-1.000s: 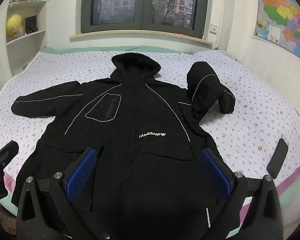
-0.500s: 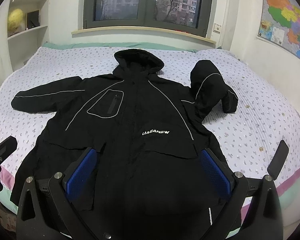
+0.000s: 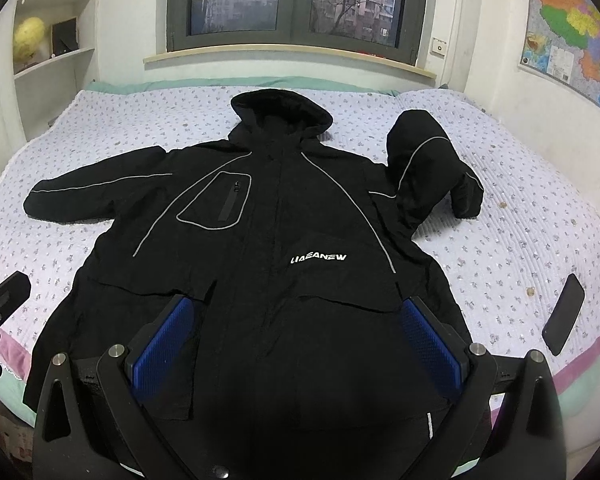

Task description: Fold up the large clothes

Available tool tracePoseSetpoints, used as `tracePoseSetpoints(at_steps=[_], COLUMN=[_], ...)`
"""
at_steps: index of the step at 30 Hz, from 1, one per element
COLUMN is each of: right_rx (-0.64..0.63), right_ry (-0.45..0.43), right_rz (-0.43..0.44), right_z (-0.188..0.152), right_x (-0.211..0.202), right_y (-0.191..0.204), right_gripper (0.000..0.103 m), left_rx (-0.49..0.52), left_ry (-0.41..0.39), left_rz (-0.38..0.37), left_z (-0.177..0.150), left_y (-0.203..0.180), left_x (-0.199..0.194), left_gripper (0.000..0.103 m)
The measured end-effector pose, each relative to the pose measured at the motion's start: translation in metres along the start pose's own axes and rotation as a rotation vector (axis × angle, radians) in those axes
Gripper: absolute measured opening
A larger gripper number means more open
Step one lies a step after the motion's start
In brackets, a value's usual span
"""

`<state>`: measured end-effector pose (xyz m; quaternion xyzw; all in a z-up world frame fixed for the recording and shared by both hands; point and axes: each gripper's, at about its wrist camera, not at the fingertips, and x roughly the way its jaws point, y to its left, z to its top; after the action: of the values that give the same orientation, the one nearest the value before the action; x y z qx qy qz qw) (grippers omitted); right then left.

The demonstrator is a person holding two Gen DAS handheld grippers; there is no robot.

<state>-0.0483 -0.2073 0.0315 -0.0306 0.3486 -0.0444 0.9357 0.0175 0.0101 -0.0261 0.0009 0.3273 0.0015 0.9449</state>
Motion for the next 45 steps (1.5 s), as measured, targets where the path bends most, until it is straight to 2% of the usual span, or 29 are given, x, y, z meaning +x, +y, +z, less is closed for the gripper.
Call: tracePoseSetpoints(at_steps=[6,25,30,31,34,36,39,42,44,45], right_rx=[-0.007,-0.001,-0.024,-0.03,-0.038,-0.034,-0.034,-0.019,-0.035,-0.049], right_ry=[0.0,0.022,0.014,0.014,0.015,0.009,-0.035,-0.078,-0.099,-0.076], right_rz=[0.002,0.02,0.039,0.058,0.238,0.286,0.287,0.308,0.264,0.207], right_z=[0.0,-0.002,0.008,0.013,0.03,0.04,0.057,0.062,0.055,0.048], right_x=[0.0,0.007,0.011,0.014,0.025,0.035,0.065,0.11,0.146,0.17], right_y=[0.004,0.013,0.027,0.033,0.047,0.056,0.07,0.075,0.077,0.079], right_gripper=[0.103,0.103,0.103,0.103,0.103,0.103,0.103,0.103,0.103,0.103], left_rx=[-0.031,-0.04,-0.047,-0.06,-0.137,-0.181,-0.219,-0.284,-0.37,-0.435], left_ry=[0.005,0.029,0.032,0.041,0.127,0.175,0.188,0.148,0.123,0.117], left_rz=[0.001,0.012,0.014,0.008,0.018,0.05,0.115,0.133,0.158,0.183], left_z=[-0.001,-0.005,-0.002,-0.001,-0.002,-0.005,-0.006,0.0,0.006,0.01], left_y=[0.009,0.025,0.039,0.046,0.079,0.103,0.141,0.184,0.224,0.248], left_x=[0.002,0.015,0.024,0.028,0.052,0.069,0.087,0.097,0.105,0.111], left_gripper=[0.102,0.102,0.102,0.102,0.102,0.102,0.102,0.102,0.102,0.102])
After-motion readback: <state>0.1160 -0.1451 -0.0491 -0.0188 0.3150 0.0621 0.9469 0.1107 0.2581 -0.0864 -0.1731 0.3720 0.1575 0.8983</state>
